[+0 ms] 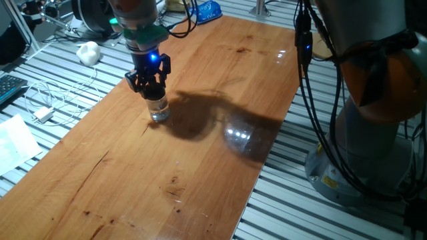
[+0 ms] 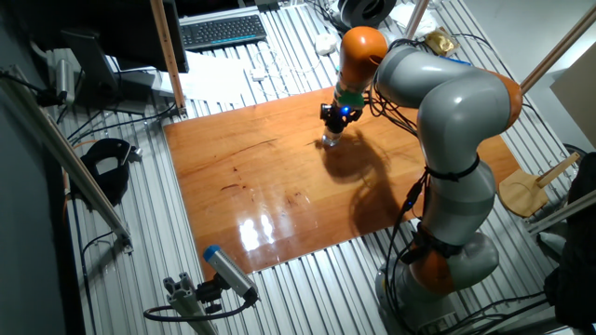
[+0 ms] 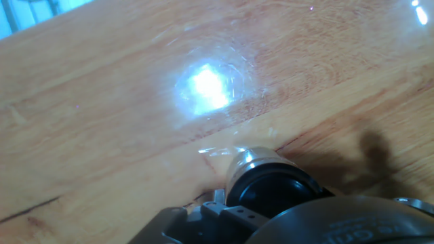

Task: Screw the lid onto the jar

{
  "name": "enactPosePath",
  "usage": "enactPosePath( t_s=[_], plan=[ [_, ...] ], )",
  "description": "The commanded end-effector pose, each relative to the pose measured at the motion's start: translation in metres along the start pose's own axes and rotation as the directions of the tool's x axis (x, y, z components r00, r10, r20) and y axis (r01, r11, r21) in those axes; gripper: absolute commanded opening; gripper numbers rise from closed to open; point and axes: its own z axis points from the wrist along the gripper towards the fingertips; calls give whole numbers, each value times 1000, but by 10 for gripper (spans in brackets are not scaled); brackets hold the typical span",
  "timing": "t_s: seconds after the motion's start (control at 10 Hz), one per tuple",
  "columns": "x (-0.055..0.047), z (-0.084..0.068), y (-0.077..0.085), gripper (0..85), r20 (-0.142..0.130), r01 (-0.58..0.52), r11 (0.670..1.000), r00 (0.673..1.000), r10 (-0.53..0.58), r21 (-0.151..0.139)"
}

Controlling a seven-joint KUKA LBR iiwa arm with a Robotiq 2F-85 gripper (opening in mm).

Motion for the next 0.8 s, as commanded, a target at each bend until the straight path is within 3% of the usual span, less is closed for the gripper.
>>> enactPosePath(
  t_s=[0.0,0.4,0.5,0.7],
  plan=[
    [0,0,0,510,-2,-24,1000,1000,24,-6],
    [1,0,0,510,4,-124,992,992,124,-22],
    [1,0,0,680,5,-153,988,988,153,-32],
    [1,1,0,680,6,-182,983,983,182,-37]
  ],
)
